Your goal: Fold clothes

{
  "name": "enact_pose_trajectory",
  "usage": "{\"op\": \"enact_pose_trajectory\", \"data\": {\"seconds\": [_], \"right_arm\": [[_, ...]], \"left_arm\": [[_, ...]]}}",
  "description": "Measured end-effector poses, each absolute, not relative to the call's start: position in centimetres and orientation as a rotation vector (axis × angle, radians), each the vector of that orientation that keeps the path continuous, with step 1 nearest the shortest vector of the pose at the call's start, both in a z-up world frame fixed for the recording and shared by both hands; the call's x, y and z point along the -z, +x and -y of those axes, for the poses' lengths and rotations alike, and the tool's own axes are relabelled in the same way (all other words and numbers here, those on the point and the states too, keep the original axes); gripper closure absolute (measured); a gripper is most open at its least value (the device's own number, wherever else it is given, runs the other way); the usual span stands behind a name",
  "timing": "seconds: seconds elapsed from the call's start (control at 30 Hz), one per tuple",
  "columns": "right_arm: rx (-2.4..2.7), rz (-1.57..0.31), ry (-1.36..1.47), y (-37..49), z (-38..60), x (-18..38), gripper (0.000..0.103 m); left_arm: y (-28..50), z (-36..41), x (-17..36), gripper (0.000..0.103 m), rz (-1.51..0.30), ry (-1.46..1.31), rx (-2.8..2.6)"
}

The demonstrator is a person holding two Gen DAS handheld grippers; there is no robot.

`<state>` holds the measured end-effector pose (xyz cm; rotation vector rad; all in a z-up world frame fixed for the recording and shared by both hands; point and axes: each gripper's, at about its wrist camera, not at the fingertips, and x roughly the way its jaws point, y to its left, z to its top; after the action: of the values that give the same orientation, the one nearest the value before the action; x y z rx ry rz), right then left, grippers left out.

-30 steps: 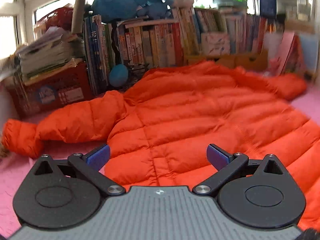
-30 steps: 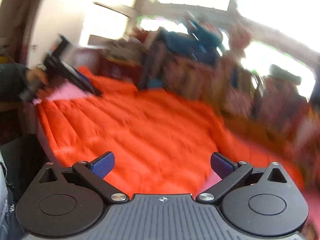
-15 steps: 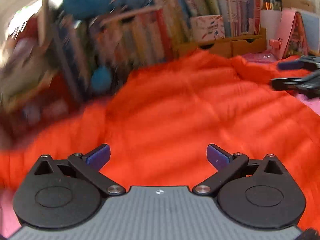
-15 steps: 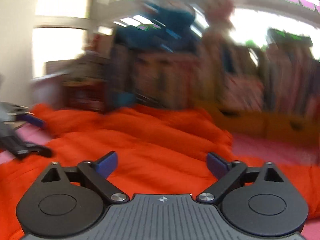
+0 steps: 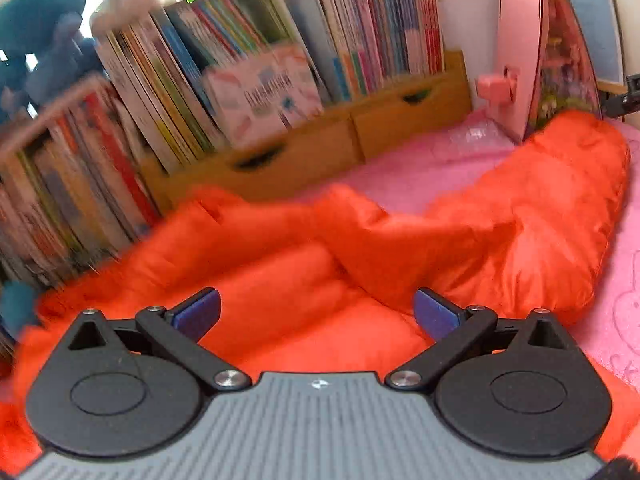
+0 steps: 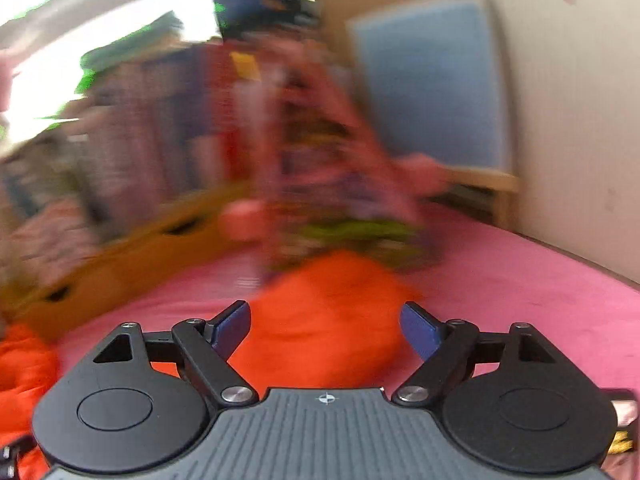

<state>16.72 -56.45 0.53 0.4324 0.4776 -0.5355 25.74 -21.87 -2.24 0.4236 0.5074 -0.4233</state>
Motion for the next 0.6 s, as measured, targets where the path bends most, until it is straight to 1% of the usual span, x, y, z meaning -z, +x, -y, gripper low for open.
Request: {"op": "enact_pose_trajectory", "data": {"seconds": [0.1, 0.17, 0.2, 0.27, 0.3, 0.33, 0.37, 0.4, 0.47, 0.6], "right_arm": [[0.568, -0.56, 0.406, 18.1, 58.0, 0.9, 0.02], [0.556, -0.606, 0.389, 19.3, 58.3, 1.8, 0.015], [0.541, -0.63, 0.392, 19.9, 58.4, 2.3, 0.013], [0.514, -0.651, 0.433, 21.1, 58.3, 3.1, 0.02], [0.506, -0.641, 0.433, 21.4, 58.0, 3.2, 0.046], [0.491, -0.633, 0.44, 21.5, 57.7, 3.0, 0.074], [0.469, -0.633, 0.463, 21.6, 57.5, 2.7, 0.08], [0.466, -0.613, 0.457, 21.4, 56.9, 2.1, 0.09], [0.506, -0.539, 0.377, 20.4, 55.0, 0.7, 0.091], [0.713, -0.329, 0.049, 17.7, 51.4, -1.9, 0.092]], "left_arm": [[26.0, 21.4, 3.1, 0.0, -0.539, 0.392, 0.426], [26.5, 21.0, 3.1, 0.0, -0.57, 0.35, 0.438], [26.6, 21.0, 3.1, 0.0, -0.579, 0.339, 0.441], [26.8, 20.9, 3.1, 0.0, -0.587, 0.332, 0.444], [26.7, 21.0, 3.2, 0.0, -0.585, 0.336, 0.442], [26.7, 21.1, 3.2, 0.0, -0.583, 0.34, 0.441], [26.7, 21.1, 3.2, 0.0, -0.582, 0.343, 0.44], [26.7, 21.1, 3.2, 0.0, -0.582, 0.344, 0.44], [26.7, 21.0, 3.2, 0.0, -0.584, 0.342, 0.442], [26.7, 20.9, 3.1, 0.0, -0.587, 0.338, 0.448]]}}
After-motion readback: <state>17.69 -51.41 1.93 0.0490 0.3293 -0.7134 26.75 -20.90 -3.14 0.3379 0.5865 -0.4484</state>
